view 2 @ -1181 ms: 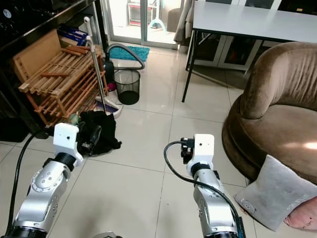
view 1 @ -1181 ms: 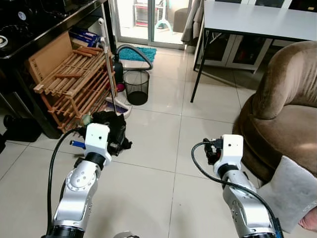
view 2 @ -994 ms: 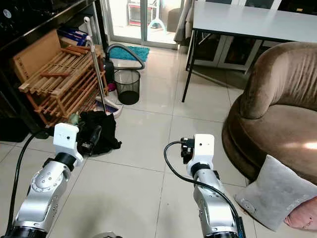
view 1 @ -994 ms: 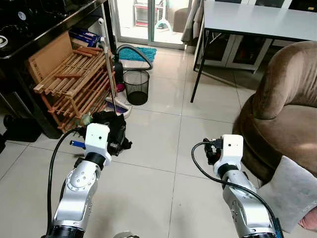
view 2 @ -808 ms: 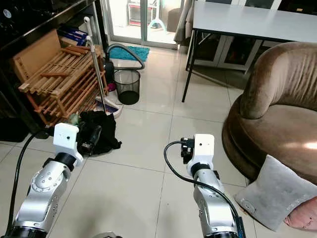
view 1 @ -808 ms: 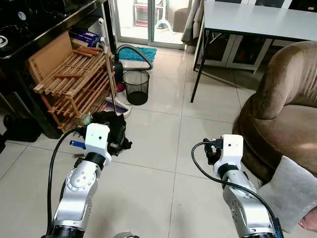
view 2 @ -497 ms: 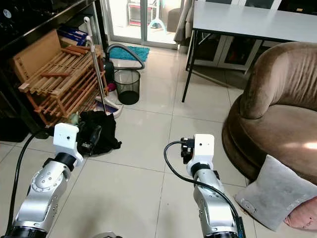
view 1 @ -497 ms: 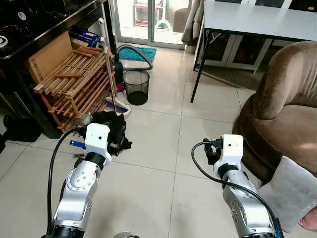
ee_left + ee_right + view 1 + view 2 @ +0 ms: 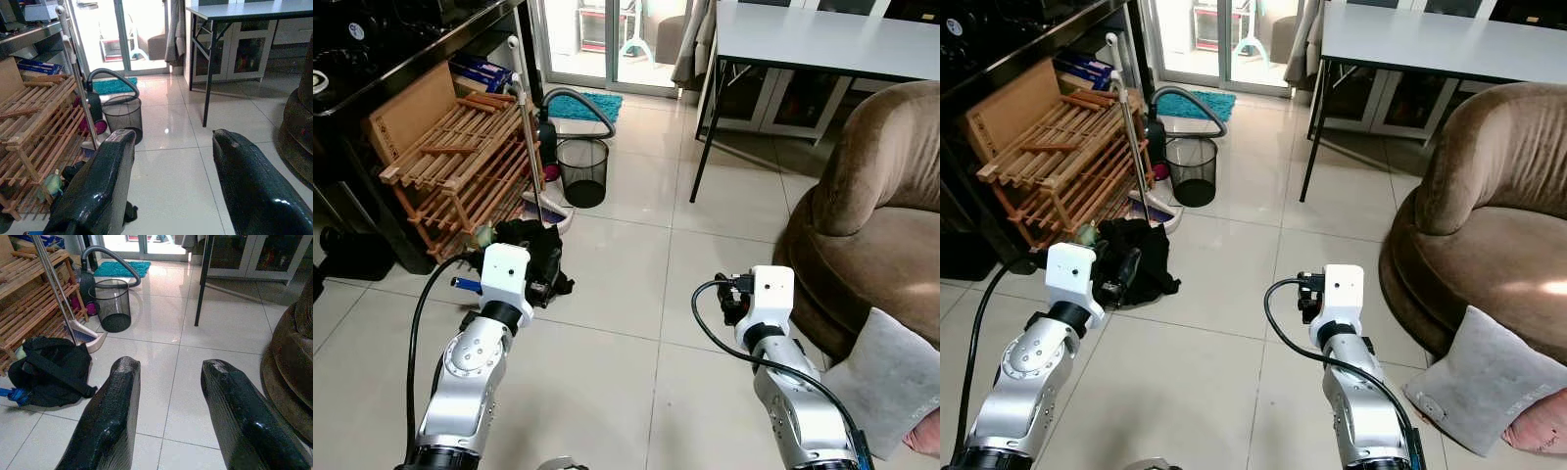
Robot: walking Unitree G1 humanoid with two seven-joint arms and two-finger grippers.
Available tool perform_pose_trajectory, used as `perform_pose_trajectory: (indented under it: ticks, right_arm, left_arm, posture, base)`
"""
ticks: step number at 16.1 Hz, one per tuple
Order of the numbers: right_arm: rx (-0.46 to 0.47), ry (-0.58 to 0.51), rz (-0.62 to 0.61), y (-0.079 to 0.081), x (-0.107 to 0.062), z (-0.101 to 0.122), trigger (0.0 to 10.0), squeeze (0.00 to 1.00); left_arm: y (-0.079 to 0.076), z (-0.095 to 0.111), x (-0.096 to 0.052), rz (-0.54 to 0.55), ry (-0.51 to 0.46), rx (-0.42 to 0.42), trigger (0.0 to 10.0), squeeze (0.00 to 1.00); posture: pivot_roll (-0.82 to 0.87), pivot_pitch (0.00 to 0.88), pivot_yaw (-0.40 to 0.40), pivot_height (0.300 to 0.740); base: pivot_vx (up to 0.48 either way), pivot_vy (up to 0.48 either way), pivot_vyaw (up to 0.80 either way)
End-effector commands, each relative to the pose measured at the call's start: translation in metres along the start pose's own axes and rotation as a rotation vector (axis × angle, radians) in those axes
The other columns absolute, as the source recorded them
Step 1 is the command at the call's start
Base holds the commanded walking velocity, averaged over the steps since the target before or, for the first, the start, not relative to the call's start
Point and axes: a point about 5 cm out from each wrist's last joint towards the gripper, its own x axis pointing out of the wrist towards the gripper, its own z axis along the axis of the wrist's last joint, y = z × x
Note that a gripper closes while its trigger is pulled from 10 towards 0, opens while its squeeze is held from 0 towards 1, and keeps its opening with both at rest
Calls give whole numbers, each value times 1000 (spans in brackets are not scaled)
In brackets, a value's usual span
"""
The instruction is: Move the pillow to the sofa from floor
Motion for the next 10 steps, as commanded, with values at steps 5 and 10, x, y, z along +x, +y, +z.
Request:
perform_pose_trajectory:
  ticks: [5,10]
  right_arm:
    - [-28,-25,-17,-2,7,16,10000,0]
    - [-159,-43,11,4,9,20,10000,0]
  left_arm:
    - [18,3,6,132,63,72,10000,0]
    - [16,14,10,118,46,139,10000,0]
  posture:
    - [51,0,-32,740]
    - [57,0,-36,740]
  base:
    - [0,0,0]
    - [0,-78,0]
